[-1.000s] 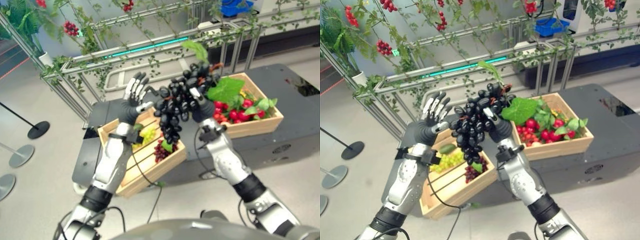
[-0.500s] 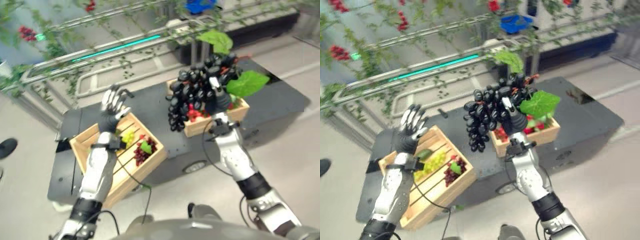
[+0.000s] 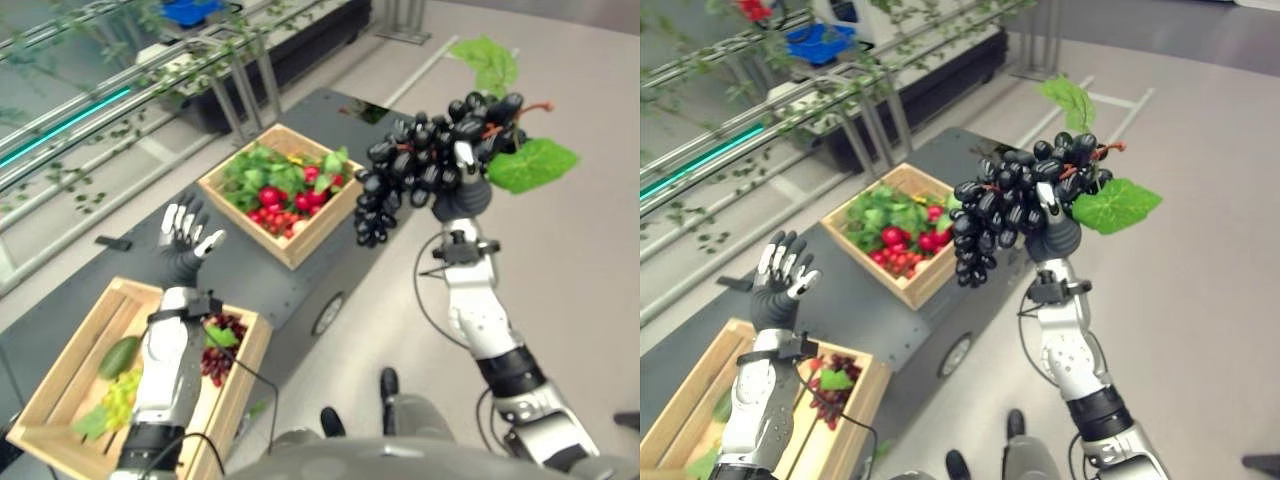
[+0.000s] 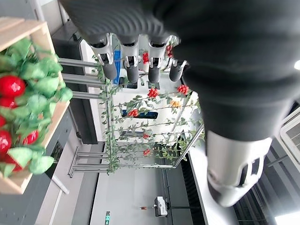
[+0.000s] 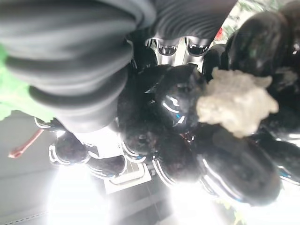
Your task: Pick up the fruits from the basket on one side to the basket on the other side
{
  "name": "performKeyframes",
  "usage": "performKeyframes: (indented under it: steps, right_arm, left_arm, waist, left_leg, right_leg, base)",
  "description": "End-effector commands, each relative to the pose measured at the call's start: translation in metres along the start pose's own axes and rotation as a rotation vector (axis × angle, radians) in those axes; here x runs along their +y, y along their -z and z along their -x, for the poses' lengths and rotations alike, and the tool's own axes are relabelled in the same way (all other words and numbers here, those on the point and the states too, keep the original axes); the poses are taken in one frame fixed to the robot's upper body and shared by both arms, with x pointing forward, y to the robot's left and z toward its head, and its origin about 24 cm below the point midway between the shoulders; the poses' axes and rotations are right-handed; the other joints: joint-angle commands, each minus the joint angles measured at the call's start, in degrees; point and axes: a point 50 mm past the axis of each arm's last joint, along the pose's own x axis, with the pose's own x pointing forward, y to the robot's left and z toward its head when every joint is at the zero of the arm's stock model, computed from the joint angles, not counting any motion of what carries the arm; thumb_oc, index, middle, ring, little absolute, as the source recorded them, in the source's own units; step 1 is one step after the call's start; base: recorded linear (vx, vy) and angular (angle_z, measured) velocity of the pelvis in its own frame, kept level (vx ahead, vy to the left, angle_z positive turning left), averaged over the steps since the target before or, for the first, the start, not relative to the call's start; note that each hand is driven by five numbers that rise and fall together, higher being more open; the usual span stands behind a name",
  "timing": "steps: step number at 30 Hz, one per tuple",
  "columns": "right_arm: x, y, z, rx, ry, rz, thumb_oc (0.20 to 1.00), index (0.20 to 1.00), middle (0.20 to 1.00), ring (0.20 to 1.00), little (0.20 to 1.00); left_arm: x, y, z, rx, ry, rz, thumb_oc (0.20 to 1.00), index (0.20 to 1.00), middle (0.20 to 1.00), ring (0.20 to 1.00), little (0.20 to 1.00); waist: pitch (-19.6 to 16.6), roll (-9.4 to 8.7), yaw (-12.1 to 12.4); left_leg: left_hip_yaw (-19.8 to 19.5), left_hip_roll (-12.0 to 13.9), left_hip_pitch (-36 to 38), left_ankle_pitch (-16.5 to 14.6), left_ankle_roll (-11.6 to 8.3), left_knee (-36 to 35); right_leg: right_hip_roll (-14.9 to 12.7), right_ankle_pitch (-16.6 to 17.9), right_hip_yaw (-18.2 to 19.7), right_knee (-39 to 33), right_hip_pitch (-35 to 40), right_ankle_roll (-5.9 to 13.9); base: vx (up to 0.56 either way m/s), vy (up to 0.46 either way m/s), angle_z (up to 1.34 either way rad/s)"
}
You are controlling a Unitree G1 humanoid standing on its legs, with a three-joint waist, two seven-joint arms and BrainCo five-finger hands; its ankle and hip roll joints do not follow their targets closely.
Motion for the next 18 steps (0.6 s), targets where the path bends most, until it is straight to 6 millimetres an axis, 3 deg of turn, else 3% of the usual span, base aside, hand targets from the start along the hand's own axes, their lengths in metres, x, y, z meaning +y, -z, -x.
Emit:
performKeyframes:
  steps: [1, 3, 4, 6, 10, 11, 12, 13, 15, 16, 17, 18]
  right_arm:
    - [0.028, -0.02, -0.027, -0.126, -0.153, -0.005, 0.2, 0.2, 0.2, 0.2, 0.2]
    - [0.027, -0.022, -0.027, -0.127, -0.149, 0.012, 0.2, 0.2, 0.2, 0.2, 0.2]
    - [0.026, -0.024, -0.026, -0.13, -0.144, 0.019, 0.2, 0.2, 0.2, 0.2, 0.2]
    - [0.023, -0.034, -0.022, -0.151, -0.139, 0.054, 0.2, 0.2, 0.2, 0.2, 0.2]
    - [0.02, -0.046, -0.02, -0.176, -0.134, 0.09, 0.2, 0.2, 0.2, 0.2, 0.2]
    - [0.018, -0.05, -0.02, -0.195, -0.112, 0.098, 0.2, 0.2, 0.2, 0.2, 0.2]
    - [0.016, -0.051, -0.02, -0.203, -0.1, 0.09, 0.2, 0.2, 0.2, 0.2, 0.2]
    - [0.016, -0.051, -0.02, -0.204, -0.1, 0.09, 0.2, 0.2, 0.2, 0.2, 0.2]
    - [0.014, -0.053, -0.018, -0.214, -0.076, 0.095, 0.2, 0.2, 0.2, 0.2, 0.2]
    - [0.013, -0.052, -0.018, -0.22, -0.061, 0.092, 0.2, 0.2, 0.2, 0.2, 0.2]
    - [0.013, -0.052, -0.018, -0.221, -0.061, 0.092, 0.2, 0.2, 0.2, 0.2, 0.2]
    - [0.01, -0.051, -0.017, -0.22, -0.04, 0.093, 0.2, 0.2, 0.2, 0.2, 0.2]
  left_arm:
    - [0.007, -0.034, -0.009, -0.164, 0.02, -0.076, 1.0, 1.0, 1.0, 1.0, 1.0]
    - [0.006, -0.036, -0.009, -0.18, 0.015, -0.065, 1.0, 1.0, 1.0, 1.0, 1.0]
    - [0.006, -0.035, -0.008, -0.179, 0.012, -0.061, 1.0, 1.0, 1.0, 1.0, 1.0]
    - [0.004, -0.034, -0.012, -0.188, -0.007, -0.054, 1.0, 1.0, 1.0, 1.0, 1.0]
    - [-0.001, -0.035, -0.015, -0.203, -0.003, -0.05, 1.0, 1.0, 1.0, 1.0, 1.0]
    - [-0.003, -0.031, -0.015, -0.189, -0.019, -0.015, 1.0, 1.0, 1.0, 1.0, 1.0]
    - [-0.004, -0.029, -0.015, -0.182, -0.018, -0.006, 1.0, 1.0, 1.0, 1.0, 1.0]
    - [-0.004, -0.029, -0.015, -0.183, -0.017, -0.006, 1.0, 1.0, 1.0, 1.0, 1.0]
    - [-0.006, -0.028, -0.017, -0.182, -0.023, -0.004, 1.0, 1.0, 1.0, 1.0, 1.0]
    - [-0.008, -0.027, -0.016, -0.178, -0.036, -0.005, 1.0, 1.0, 1.0, 1.0, 1.0]
    - [-0.008, -0.027, -0.017, -0.179, -0.036, -0.005, 1.0, 1.0, 1.0, 1.0, 1.0]
    - [-0.007, -0.024, -0.016, -0.165, -0.061, -0.018, 1.0, 1.0, 1.0, 1.0, 1.0]
  waist:
    - [-1.8, -0.81, 0.0]
    - [-2.8, -1.92, 0.3]
    - [-3.0, -2.41, -0.1]
    - [-3.2, -3.39, -1.4]
    - [-3.3, -4.14, -2.6]
    - [-2.9, -4.97, -3.0]
    - [-2.5, -5.26, -2.9]
    - [-2.4, -5.18, -2.9]
    - [-1.1, -6.47, -3.0]
    - [-0.6, -7.29, -2.5]
    - [-0.7, -7.47, -2.5]
    - [-0.5, -8.31, -1.6]
  left_leg:
    - [-11.7, -3.0, 1.7, -5.3, -0.24, 1.3]
    - [-9.9, -3.1, 1.8, -6.0, -0.58, 2.1]
    - [-9.2, -2.6, 1.8, -6.3, -1.02, 3.0]
    - [-8.8, -0.7, 1.6, -7.0, -2.06, 6.3]
    - [-6.8, 2.3, 1.5, -7.4, -3.54, 11.2]
    - [-6.6, 6.2, -0.4, -4.6, -6.05, 20.3]
    - [-7.0, 8.4, -1.7, -2.0, -7.66, 24.8]
    - [-7.1, 8.8, -1.9, -2.0, -8.0, 25.4]
    - [-7.4, 11.5, -3.8, 4.1, -9.02, 31.9]
    - [-11.7, 8.7, -6.3, 4.1, -8.89, 34.6]
    - [-11.6, 8.4, -6.4, 4.4, -8.72, 34.4]
    - [-16.4, 2.6, -11.5, 1.2, -7.52, 32.7]
  right_leg:
    - [-0.8, 2.0, 0.1, -1.3, 3.0, 3.83]
    - [-0.3, 2.7, -1.0, -6.1, 6.0, 4.48]
    - [0.9, 3.0, 0.2, -7.7, 6.5, 4.22]
    - [3.2, 2.2, 3.0, -8.9, 6.8, 3.54]
    - [4.8, 0.6, 3.8, -9.4, 8.2, 2.43]
    - [6.6, -0.7, 5.2, -10.4, 10.1, 0.98]
    - [7.6, -1.5, 5.8, -11.0, 11.3, 0.07]
    - [7.9, -1.5, 5.8, -11.2, 11.5, -0.15]
    - [9.4, -1.5, 7.3, -11.7, 12.6, -2.59]
    - [9.7, -1.5, 9.8, -11.7, 12.9, -3.47]
    - [9.5, -1.3, 9.8, -11.7, 12.7, -3.46]
    - [9.9, -0.6, 12.5, -12.4, 13.5, -3.23]
  base:
    - [0.03, -0.156, -1.3]
    - [0.08, -0.215, -0.94]
    - [0.11, -0.283, -0.45]
    - [0.13, -0.352, -0.46]
    - [0.1, -0.324, -0.38]
    - [0.17, -0.505, -0.39]
    - [0.13, -0.399, -0.55]
    - [0.01, -0.286, -0.7]
    - [0.02, -0.313, -0.57]
    - [0.08, -0.2, -0.56]
    - [0.12, -0.161, -1.1]
    - [0.06, -0.07, -1.07]
